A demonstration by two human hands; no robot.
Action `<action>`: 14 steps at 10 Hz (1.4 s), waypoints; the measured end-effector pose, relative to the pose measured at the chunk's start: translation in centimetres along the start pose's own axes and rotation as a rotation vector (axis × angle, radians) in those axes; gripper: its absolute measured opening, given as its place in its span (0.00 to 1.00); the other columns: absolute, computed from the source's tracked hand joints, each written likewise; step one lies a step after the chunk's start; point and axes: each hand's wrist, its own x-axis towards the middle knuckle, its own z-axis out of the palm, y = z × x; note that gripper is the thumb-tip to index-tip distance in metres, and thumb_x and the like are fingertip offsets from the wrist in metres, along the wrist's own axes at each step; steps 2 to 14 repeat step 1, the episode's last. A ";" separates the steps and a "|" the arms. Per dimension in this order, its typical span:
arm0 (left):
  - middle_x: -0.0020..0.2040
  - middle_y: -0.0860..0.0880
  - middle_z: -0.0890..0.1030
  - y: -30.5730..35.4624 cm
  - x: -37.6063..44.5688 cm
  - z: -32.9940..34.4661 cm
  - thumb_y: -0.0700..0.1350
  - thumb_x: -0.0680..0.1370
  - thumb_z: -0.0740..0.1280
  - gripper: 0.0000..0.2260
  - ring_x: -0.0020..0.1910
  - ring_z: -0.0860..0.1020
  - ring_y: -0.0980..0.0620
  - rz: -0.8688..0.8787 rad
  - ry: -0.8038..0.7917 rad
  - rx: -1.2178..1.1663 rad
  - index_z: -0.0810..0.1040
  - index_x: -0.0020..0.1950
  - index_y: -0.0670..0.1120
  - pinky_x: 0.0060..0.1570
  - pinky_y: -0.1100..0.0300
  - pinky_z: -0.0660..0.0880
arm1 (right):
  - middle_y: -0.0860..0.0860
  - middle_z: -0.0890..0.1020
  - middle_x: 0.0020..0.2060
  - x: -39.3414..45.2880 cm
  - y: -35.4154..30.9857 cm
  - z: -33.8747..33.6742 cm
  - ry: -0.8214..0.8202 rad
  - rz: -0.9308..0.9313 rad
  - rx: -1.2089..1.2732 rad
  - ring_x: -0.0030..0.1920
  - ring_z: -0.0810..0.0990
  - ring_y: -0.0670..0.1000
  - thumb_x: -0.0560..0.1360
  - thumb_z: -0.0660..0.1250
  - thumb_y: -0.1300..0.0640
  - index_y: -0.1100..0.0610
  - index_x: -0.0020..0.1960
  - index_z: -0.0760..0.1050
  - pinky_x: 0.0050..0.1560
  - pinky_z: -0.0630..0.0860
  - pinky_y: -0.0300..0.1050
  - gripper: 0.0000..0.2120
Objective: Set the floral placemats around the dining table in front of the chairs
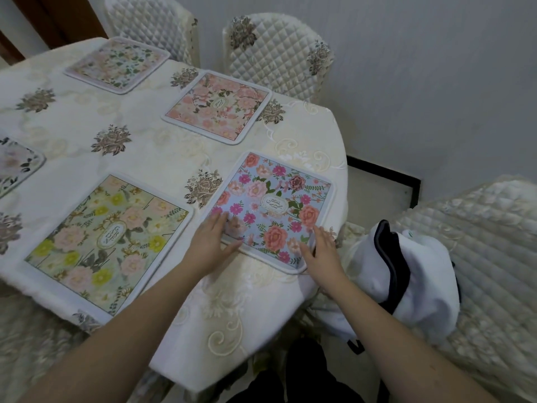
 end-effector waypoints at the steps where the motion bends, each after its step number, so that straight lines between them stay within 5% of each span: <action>1: 0.82 0.48 0.52 2.9 -1.4 0.3 0.79 0.67 0.36 0.50 0.80 0.49 0.51 0.119 -0.116 0.146 0.51 0.81 0.49 0.77 0.50 0.46 | 0.53 0.55 0.79 -1.3 -0.3 -0.9 -0.056 -0.043 -0.023 0.78 0.51 0.53 0.81 0.51 0.39 0.54 0.79 0.52 0.77 0.52 0.54 0.32; 14: 0.82 0.48 0.52 2.9 -1.4 0.3 0.79 0.67 0.36 0.50 0.80 0.49 0.51 0.119 -0.116 0.146 0.51 0.81 0.49 0.77 0.50 0.46 | 0.53 0.55 0.79 -1.3 -0.3 -0.9 -0.056 -0.043 -0.023 0.78 0.51 0.53 0.81 0.51 0.39 0.54 0.79 0.52 0.77 0.52 0.54 0.32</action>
